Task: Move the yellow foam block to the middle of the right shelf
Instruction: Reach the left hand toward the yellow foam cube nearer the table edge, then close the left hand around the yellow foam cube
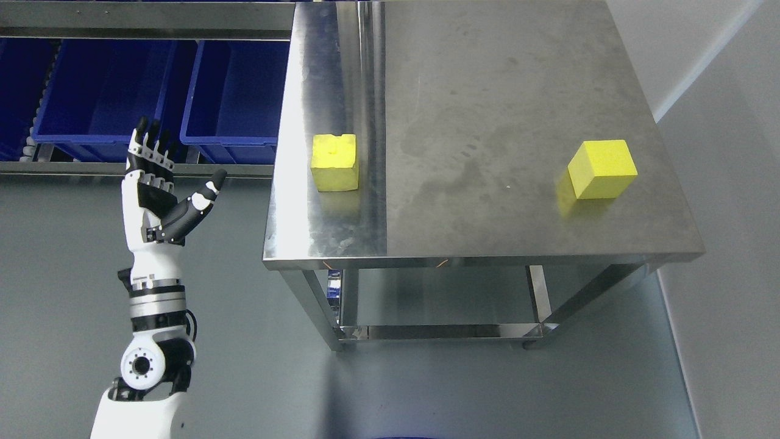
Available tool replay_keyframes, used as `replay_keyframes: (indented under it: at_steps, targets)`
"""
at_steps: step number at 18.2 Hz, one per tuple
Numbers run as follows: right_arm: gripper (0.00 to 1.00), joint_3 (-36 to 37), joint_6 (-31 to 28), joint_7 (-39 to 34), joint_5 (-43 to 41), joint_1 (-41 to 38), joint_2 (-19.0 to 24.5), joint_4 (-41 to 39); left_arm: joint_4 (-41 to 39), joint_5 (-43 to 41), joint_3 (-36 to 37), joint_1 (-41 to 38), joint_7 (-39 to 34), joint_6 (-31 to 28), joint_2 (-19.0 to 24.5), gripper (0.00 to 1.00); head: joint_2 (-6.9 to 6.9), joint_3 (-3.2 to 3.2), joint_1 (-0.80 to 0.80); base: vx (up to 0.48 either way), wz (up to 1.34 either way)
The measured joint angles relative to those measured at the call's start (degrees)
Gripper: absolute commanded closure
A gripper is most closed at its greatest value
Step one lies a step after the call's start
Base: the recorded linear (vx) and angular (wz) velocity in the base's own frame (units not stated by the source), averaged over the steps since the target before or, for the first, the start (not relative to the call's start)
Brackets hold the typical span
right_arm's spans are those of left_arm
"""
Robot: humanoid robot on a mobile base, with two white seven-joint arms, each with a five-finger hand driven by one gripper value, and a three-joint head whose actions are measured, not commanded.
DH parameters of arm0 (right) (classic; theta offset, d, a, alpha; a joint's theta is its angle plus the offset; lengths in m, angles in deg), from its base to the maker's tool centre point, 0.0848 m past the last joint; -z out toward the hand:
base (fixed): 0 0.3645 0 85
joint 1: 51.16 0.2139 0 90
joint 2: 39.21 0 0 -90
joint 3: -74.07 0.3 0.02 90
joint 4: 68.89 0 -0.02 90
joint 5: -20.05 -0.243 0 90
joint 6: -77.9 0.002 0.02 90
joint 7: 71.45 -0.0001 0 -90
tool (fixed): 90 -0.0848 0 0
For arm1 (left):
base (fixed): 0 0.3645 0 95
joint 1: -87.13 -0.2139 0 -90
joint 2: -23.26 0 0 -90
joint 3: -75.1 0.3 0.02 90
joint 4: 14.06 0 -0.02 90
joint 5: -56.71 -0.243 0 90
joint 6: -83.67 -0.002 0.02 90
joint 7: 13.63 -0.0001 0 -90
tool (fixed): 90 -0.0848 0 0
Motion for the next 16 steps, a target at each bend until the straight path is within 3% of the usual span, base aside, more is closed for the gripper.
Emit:
replay_keyframes:
  at_steps: [6,10,16]
  targets:
    - [0.0,0.0,0.0,0.0,0.0,0.0,0.0,0.0,1.21,-6.57,1.67,7.39,16.27,0.47,6.95,0.0,0.0,0.0,0.0,0.0,0.0]
    - [0.0,0.0,0.0,0.0,0.0,0.0,0.0,0.0,2.82,-9.69,3.55,12.18,26.16,-2.24,10.38,0.0,0.0,0.0,0.0,0.0,0.0]
    - [0.0,0.0,0.0,0.0,0.0,0.0,0.0,0.0,6.54,-14.74,7.68,20.95,32.45,-5.82,14.21,0.0,0.0,0.0,0.0,0.0,0.0]
